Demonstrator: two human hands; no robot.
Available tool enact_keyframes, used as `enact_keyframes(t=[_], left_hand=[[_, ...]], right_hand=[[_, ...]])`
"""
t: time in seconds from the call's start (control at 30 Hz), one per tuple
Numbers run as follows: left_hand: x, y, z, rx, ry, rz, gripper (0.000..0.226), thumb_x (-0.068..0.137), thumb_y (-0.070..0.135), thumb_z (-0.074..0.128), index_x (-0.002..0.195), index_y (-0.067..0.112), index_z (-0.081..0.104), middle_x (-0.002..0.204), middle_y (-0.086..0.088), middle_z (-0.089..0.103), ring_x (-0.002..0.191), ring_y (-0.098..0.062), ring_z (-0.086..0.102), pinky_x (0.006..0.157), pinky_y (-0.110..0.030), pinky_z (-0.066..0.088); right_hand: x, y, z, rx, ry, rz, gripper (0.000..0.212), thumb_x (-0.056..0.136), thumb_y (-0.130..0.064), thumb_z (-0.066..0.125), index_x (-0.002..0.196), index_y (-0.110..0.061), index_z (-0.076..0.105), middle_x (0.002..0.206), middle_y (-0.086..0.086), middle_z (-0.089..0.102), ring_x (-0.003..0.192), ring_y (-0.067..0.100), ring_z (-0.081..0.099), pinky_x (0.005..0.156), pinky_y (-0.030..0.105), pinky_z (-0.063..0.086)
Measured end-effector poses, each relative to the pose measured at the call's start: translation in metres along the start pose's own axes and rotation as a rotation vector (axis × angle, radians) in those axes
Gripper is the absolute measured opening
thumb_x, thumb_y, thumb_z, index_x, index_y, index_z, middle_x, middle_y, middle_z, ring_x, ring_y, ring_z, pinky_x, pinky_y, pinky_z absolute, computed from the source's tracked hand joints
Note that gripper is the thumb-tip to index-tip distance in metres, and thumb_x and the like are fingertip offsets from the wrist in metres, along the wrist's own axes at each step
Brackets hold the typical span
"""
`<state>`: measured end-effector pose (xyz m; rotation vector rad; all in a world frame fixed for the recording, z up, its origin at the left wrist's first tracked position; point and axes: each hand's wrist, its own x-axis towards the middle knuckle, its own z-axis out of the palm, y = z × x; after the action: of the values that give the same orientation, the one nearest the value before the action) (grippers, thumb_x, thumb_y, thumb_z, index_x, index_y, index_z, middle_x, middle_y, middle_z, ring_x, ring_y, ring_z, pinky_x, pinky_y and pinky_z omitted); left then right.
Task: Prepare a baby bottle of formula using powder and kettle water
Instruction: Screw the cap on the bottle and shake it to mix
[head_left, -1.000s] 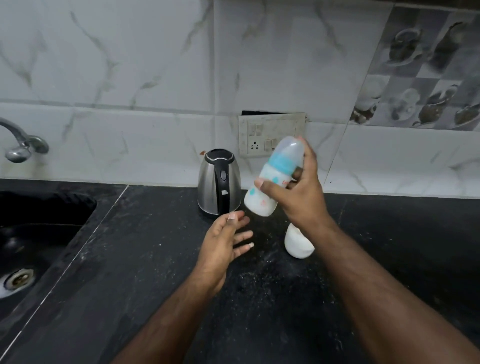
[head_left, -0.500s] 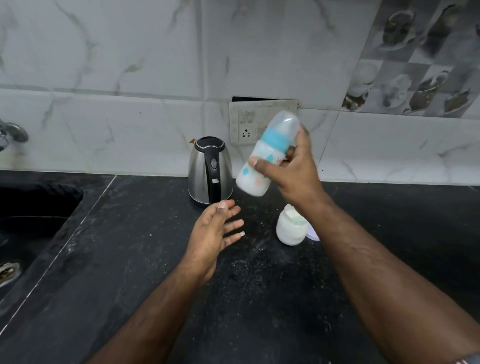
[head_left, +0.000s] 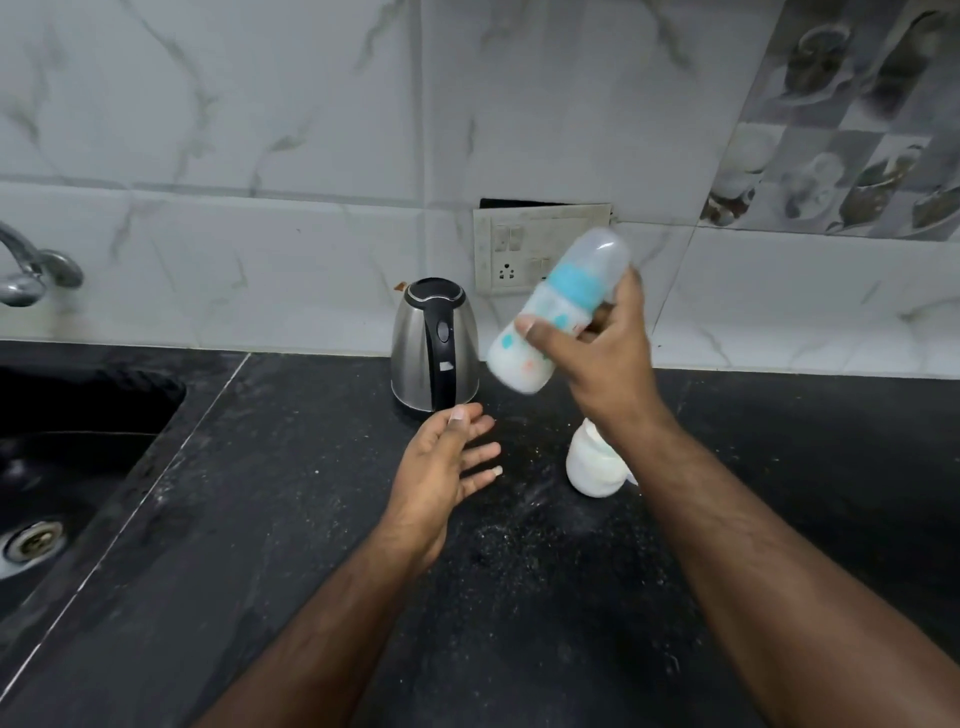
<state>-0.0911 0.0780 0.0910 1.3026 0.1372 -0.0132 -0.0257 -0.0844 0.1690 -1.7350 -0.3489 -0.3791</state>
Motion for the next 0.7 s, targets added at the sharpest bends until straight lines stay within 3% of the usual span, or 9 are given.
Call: enact_keyframes(t=[0.1,0.2,0.23,0.33,0.4,0.47,0.57,0.6,0.7], left_hand=[[-0.003,0.001,0.001,-0.004,-0.014,-0.003,0.035,0.109,0.040,0.042,0.132,0.023,0.063,0.124,-0.001,0.075,0.113,-0.020,0.073,0.094,-0.042,0.058],[-0.001,0.002,0.001,-0.009,0.002,-0.009,0.037,0.108,0.041,0.044,0.136,0.023,0.061,0.129,0.001,0.072,0.115,-0.020,0.072,0.095,-0.042,0.059],[-0.001,0.002,0.001,0.000,0.006,-0.012,0.037,0.109,0.041,0.043,0.137,0.023,0.061,0.129,0.001,0.072,0.115,-0.020,0.072,0.096,-0.042,0.059],[-0.003,0.000,0.001,0.005,-0.010,-0.008,0.034,0.109,0.039,0.042,0.132,0.024,0.063,0.124,-0.001,0.075,0.112,-0.019,0.073,0.094,-0.042,0.059],[-0.002,0.001,0.000,-0.006,-0.009,-0.004,0.035,0.109,0.039,0.043,0.133,0.024,0.062,0.126,0.000,0.074,0.113,-0.019,0.073,0.095,-0.042,0.059],[-0.001,0.001,0.000,0.001,0.001,-0.012,0.037,0.109,0.040,0.043,0.136,0.023,0.061,0.129,0.001,0.072,0.114,-0.019,0.072,0.096,-0.042,0.060],[-0.003,0.001,0.002,0.012,-0.017,-0.014,0.036,0.109,0.040,0.042,0.133,0.022,0.062,0.123,-0.001,0.076,0.112,-0.020,0.073,0.095,-0.042,0.057],[-0.003,0.001,0.002,0.008,-0.020,-0.010,0.036,0.109,0.040,0.043,0.133,0.023,0.062,0.123,-0.001,0.076,0.112,-0.019,0.073,0.096,-0.043,0.057],[0.000,0.000,0.001,0.000,0.000,-0.010,0.037,0.109,0.039,0.043,0.137,0.023,0.060,0.129,0.001,0.072,0.115,-0.020,0.071,0.100,-0.045,0.058]], right_hand=[[-0.015,0.005,0.007,-0.239,-0.256,0.030,0.107,0.056,-0.049,0.089,0.148,-0.046,0.035,0.109,-0.023,0.067,0.097,-0.005,0.069,0.089,0.036,0.061],[-0.005,0.007,0.003,-0.033,-0.005,0.014,0.101,0.057,-0.048,0.091,0.143,-0.038,0.039,0.110,-0.012,0.068,0.093,0.002,0.072,0.081,0.032,0.063],[-0.004,0.004,0.003,-0.009,0.009,0.022,0.099,0.060,-0.044,0.092,0.143,-0.036,0.038,0.109,-0.009,0.068,0.091,0.002,0.072,0.081,0.034,0.064],[-0.016,0.008,0.007,-0.207,-0.227,0.031,0.103,0.062,-0.040,0.094,0.147,-0.044,0.036,0.112,-0.013,0.068,0.095,0.000,0.071,0.089,0.039,0.062],[-0.013,0.008,0.005,-0.106,-0.090,0.025,0.098,0.056,-0.050,0.091,0.141,-0.049,0.041,0.110,-0.013,0.069,0.096,0.005,0.072,0.084,0.035,0.063],[-0.005,0.008,0.001,0.005,0.035,0.005,0.090,0.059,-0.045,0.092,0.135,-0.045,0.043,0.103,-0.014,0.070,0.092,0.005,0.074,0.079,0.031,0.064],[-0.016,0.013,0.005,-0.204,-0.250,0.029,0.098,0.067,-0.029,0.095,0.145,-0.044,0.038,0.107,-0.020,0.067,0.094,-0.006,0.069,0.084,0.029,0.060],[-0.018,0.015,0.005,-0.216,-0.250,0.029,0.099,0.066,-0.031,0.095,0.145,-0.047,0.038,0.110,-0.020,0.066,0.096,-0.007,0.068,0.085,0.028,0.060],[-0.007,0.011,0.000,-0.020,0.017,0.033,0.092,0.056,-0.048,0.091,0.135,-0.044,0.042,0.104,-0.015,0.069,0.090,-0.001,0.071,0.079,0.029,0.062]])
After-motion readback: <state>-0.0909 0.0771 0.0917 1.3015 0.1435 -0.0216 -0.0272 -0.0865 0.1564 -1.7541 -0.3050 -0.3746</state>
